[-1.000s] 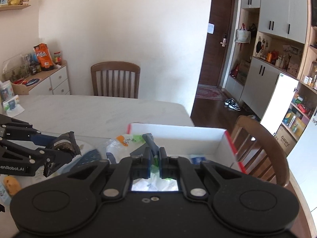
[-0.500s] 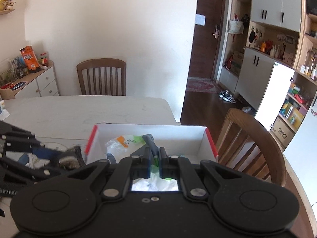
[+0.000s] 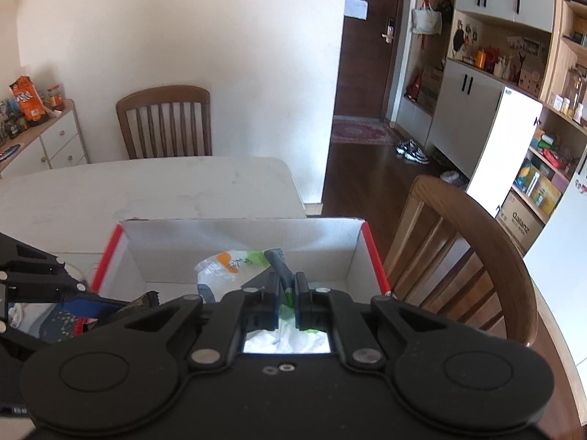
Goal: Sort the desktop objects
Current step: 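Open the right tool releasing the wipe pack while the left tool releases the black bar in the box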
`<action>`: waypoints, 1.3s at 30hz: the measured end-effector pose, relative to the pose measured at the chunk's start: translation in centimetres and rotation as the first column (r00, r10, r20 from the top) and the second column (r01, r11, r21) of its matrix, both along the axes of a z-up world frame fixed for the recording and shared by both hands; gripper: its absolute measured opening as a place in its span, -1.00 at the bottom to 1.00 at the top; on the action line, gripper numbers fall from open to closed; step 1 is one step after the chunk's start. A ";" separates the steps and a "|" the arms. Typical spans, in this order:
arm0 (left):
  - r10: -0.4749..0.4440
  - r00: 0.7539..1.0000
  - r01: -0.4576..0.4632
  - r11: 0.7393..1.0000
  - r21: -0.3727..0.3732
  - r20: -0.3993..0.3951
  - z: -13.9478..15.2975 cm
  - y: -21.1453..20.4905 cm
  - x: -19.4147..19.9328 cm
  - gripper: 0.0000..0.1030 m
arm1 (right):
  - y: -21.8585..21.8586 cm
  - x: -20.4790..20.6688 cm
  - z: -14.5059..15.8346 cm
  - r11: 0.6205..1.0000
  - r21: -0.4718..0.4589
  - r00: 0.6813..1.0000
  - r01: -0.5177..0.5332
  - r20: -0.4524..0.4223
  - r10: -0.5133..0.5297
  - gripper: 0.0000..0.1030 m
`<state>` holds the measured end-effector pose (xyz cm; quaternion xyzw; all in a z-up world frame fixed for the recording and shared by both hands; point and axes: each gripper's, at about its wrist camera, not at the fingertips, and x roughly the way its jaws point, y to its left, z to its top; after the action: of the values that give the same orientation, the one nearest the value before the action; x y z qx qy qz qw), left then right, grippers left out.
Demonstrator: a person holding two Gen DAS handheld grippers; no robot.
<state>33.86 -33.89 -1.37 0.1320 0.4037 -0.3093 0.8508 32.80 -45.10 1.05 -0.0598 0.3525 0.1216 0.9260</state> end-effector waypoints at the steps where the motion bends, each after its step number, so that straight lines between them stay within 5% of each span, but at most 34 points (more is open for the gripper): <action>1: -0.002 1.000 0.002 1.000 0.000 -0.010 -0.1 -0.2 0.3 -0.36 | -0.1 0.4 -0.2 1.000 0.003 1.000 0.007 -0.009 -0.007 -0.88; 15: -0.032 0.996 0.039 0.995 0.091 -0.078 -3.2 -3.7 3.3 -0.36 | -0.2 4.6 -4.1 0.999 -0.017 0.994 0.028 -0.105 -0.030 -0.88; 31: -0.003 0.980 0.029 0.991 0.127 -0.201 -6.2 -3.2 4.9 -0.35 | 1.9 5.3 -7.1 0.997 -0.037 0.981 -0.066 -0.187 0.058 -0.87; 36: -0.007 0.975 0.039 0.990 0.138 -0.222 -6.4 -3.2 5.1 -0.32 | 1.6 5.0 -6.8 0.996 -0.025 0.977 -0.087 -0.200 0.080 -0.65; 39: 0.000 0.975 0.029 0.991 0.129 -0.221 -6.2 -3.0 5.2 -0.11 | 1.2 5.1 -6.6 0.997 0.000 0.972 -0.082 -0.220 0.080 -0.53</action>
<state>39.02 -36.87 -7.54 0.1553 0.5141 -0.3010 0.7880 37.89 -43.93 -5.59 -0.0646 0.4505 0.1634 0.8753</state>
